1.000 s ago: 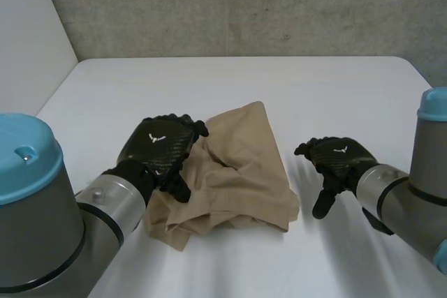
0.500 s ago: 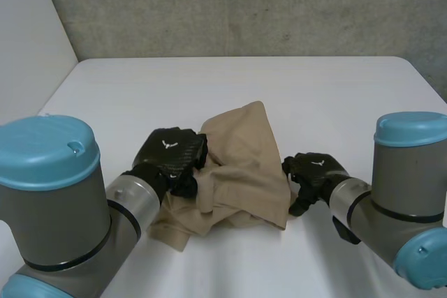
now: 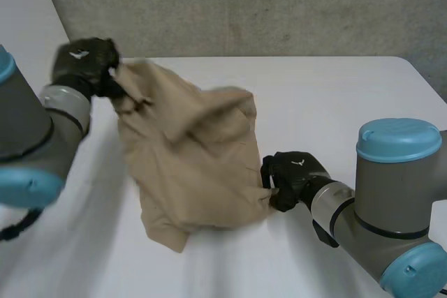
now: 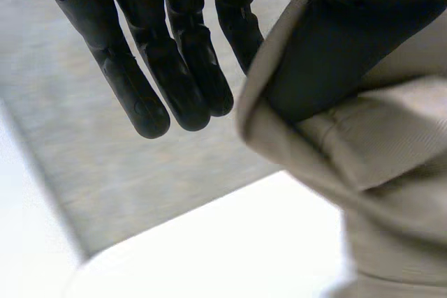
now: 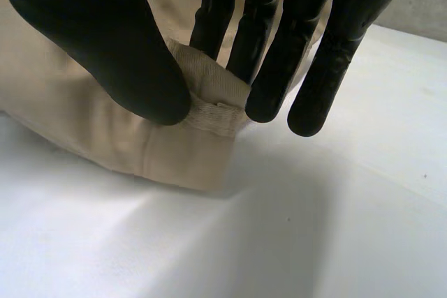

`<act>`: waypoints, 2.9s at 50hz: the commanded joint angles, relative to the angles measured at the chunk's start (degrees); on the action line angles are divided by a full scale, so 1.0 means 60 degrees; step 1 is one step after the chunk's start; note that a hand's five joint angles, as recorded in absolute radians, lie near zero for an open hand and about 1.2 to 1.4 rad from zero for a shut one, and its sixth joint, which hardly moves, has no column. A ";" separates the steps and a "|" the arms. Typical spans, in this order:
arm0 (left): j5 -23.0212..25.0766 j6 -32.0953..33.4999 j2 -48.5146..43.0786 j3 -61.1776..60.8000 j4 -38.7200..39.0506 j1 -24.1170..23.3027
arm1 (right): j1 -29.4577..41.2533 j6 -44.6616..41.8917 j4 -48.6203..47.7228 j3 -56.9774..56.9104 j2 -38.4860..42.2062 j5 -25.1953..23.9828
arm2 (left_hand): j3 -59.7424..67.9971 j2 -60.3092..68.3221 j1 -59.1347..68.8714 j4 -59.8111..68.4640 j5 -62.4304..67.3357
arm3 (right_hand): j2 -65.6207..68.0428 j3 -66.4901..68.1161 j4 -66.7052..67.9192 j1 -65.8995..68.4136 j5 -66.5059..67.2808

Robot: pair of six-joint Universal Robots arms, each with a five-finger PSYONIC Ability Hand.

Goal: Fold the shorts.

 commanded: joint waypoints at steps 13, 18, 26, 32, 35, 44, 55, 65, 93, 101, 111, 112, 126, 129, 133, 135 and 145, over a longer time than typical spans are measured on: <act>-0.0535 0.0109 -0.0575 -0.0150 -0.0904 -0.0118 | 0.0458 -0.0033 -0.0420 -0.0206 -0.0031 0.0082 | -0.9682 -0.9742 -0.8945 -0.9737 -0.9224 | 0.2165 0.2134 0.2003 0.4623 0.2520; -0.0535 0.0109 0.0921 -0.1366 -0.1080 -0.0222 | 0.0458 0.0011 -0.0464 -0.0323 -0.0017 0.0111 | -0.9590 -0.9650 -0.8854 -0.9646 -0.9133 | 0.2165 0.2134 0.2003 0.4623 0.2520; -0.0564 0.0079 0.2856 -0.3579 -0.1944 -0.0353 | 0.0458 0.0011 -0.0727 -0.0513 -0.0075 0.0667 | -0.8750 -0.8810 -0.8013 -0.8805 -0.8292 | 0.2165 0.2134 0.2003 0.4623 0.2520; -0.0579 -0.0927 0.3238 -0.4502 -0.2442 -0.0837 | 0.0531 -0.0033 -0.1093 -0.0557 -0.0368 0.1049 | -0.6932 -0.6992 -0.6195 -0.6987 -0.6474 | 0.2165 0.2134 0.2003 0.4623 0.2520; -0.0535 -0.1589 0.3210 -0.4650 -0.2618 -0.0881 | 0.0662 -0.0048 -0.1152 -0.0645 -0.0412 0.1078 | -0.6144 -0.6204 -0.5408 -0.6200 -0.5687 | 0.2165 0.2134 0.2003 0.4623 0.2520; -0.0462 -0.2909 0.2085 -0.4709 -0.2824 -0.0925 | 0.0810 -0.0048 -0.1123 -0.0675 -0.0427 0.1093 | -0.5861 -0.5921 -0.5125 -0.5917 -0.5404 | 0.2165 0.2134 0.2003 0.4623 0.2520; -0.0564 -0.3041 -0.0201 -0.3656 -0.2122 -0.0969 | 0.0839 -0.0048 -0.1123 -0.0675 -0.0427 0.1107 | -0.6169 -0.6229 -0.5432 -0.6224 -0.5711 | 0.2165 0.2134 0.2003 0.4623 0.2520; -0.1735 -0.2924 -0.1288 -0.2893 -0.1417 -0.1437 | 0.0839 -0.0106 -0.1152 -0.0718 -0.0427 0.1107 | -0.0690 -0.0751 0.0046 -0.0746 -0.0233 | 0.2165 0.2134 0.2003 0.4623 0.2520; 0.0681 -0.0302 0.6534 -0.0507 -0.3409 -0.0428 | -0.0201 -0.3520 0.0356 -0.2620 -0.4802 0.1151 | 0.1985 0.1925 0.2721 0.1929 0.2442 | 0.2165 0.2134 0.2003 0.4623 0.2520; 0.0681 -0.1091 0.6783 0.0857 -0.3878 -0.0310 | -0.0581 -0.3534 0.0912 -0.3471 -0.5554 0.1122 | 0.1985 0.1925 0.2721 0.1929 0.2442 | 0.2165 0.2134 0.2003 0.4623 0.2520; 0.0754 -0.1635 0.5029 0.0404 -0.3776 -0.0148 | -0.1109 -0.3622 0.1719 -0.3429 -0.3945 0.0990 | 0.1985 0.1925 0.2721 0.1929 0.2442 | 0.2165 0.2134 0.2003 0.4623 0.2520; 0.0754 -0.1635 0.4692 0.0331 -0.3761 -0.0148 | -0.1109 -0.3608 0.1762 -0.3414 -0.3696 0.0990 | 0.1985 0.1925 0.2721 0.1929 0.2442 | 0.2165 0.2134 0.2003 0.4623 0.2520; 0.0666 -0.1635 -0.2029 0.1733 -0.2372 -0.0530 | -0.0977 -0.3608 -0.0196 -0.3794 0.0787 0.1165 | 0.1985 0.1925 0.2721 0.1929 0.2442 | 0.2165 0.2134 0.2003 0.4623 0.2520; 0.0651 -0.1635 -0.2707 0.2262 -0.2004 -0.0485 | -0.0963 -0.3592 -0.1370 -0.3941 0.1505 0.1560 | 0.1184 0.1124 0.1920 0.1128 0.1641 | 0.0343 0.0312 0.0181 0.2801 0.0698; 0.0637 -0.1547 -0.3060 0.2484 -0.1827 -0.0588 | -0.0948 -0.3681 -0.1738 -0.3956 0.1712 0.2102 | -0.9467 -0.9528 -0.8731 -0.9523 -0.9010 | -0.9502 -0.9533 -0.9664 -0.7044 -0.9147; 0.0651 -0.1547 -0.3031 0.2382 -0.1856 -0.0617 | -0.0963 -0.3666 -0.1709 -0.3810 0.1581 0.2176 | -0.9450 -0.9510 -0.8713 -0.9505 -0.8992 | -0.9502 -0.9533 -0.9664 -0.7044 -0.9147; 0.0681 -0.1518 0.0172 -0.0105 -0.1988 -0.0880 | -0.1051 -0.3973 -0.0714 -0.1687 -0.1129 0.1431 | -0.9255 -0.9315 -0.8518 -0.9310 -0.8797 | -0.9502 -0.9533 -0.9664 -0.7044 -0.9147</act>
